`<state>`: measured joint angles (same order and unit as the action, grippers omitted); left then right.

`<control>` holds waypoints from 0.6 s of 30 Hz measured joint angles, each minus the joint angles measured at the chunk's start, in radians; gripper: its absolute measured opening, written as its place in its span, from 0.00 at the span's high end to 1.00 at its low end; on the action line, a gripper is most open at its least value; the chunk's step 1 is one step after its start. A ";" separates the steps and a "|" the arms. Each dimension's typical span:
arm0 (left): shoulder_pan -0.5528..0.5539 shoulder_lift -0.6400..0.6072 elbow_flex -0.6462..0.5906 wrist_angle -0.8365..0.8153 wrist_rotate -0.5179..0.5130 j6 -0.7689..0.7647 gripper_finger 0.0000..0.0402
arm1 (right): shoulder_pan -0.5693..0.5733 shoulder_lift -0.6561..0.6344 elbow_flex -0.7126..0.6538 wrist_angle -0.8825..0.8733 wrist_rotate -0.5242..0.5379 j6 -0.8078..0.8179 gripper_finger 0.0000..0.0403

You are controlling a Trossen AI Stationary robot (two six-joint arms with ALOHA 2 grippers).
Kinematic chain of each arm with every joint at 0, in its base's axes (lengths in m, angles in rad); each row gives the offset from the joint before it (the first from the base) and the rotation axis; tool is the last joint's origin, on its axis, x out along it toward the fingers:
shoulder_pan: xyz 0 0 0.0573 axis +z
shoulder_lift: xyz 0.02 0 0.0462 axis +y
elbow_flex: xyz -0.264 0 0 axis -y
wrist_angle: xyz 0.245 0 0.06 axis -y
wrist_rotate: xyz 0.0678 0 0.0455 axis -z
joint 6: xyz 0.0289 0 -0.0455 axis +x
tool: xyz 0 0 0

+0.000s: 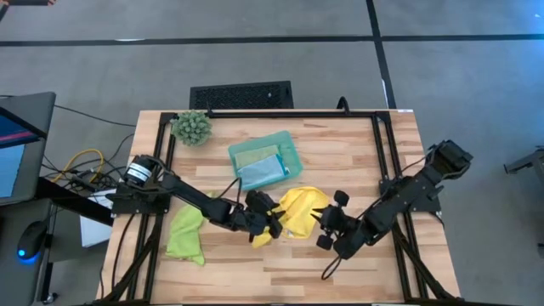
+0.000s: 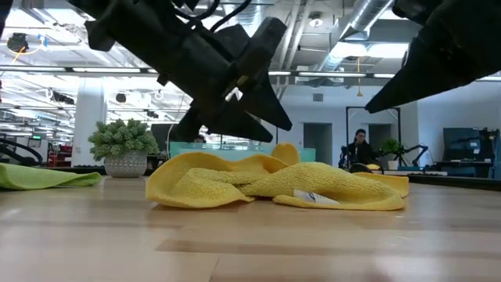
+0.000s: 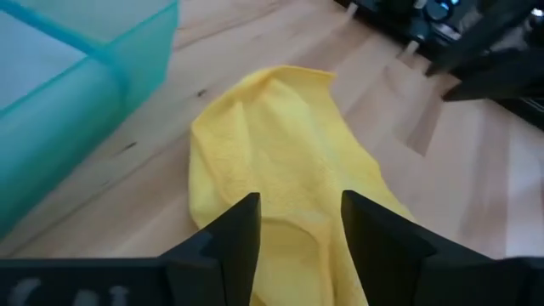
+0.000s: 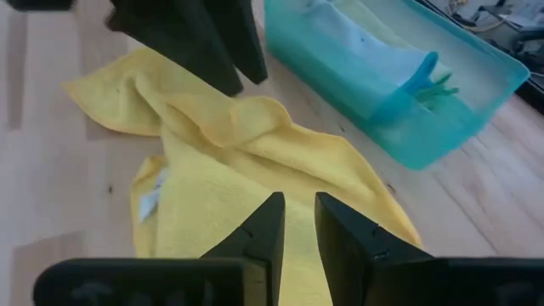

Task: Fold microfiber towels
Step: Fold the yellow towel

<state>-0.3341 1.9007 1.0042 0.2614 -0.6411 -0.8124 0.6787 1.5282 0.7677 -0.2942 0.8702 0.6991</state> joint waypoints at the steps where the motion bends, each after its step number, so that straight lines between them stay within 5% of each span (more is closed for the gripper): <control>1: 0.003 0.000 0.000 -0.003 0.007 -0.006 0.60 | 0.000 0.000 0.000 0.004 -0.001 0.000 0.77; 12: 0.023 0.000 0.001 -0.089 0.129 -0.130 0.41 | 0.000 -0.011 0.000 0.067 -0.002 -0.051 0.77; 18: 0.050 0.000 0.001 -0.058 0.184 -0.143 0.44 | 0.000 -0.011 0.000 0.090 -0.004 -0.079 0.77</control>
<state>-0.2839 1.9007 1.0050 0.2031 -0.4566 -0.9554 0.6785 1.5169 0.7681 -0.2043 0.8667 0.6204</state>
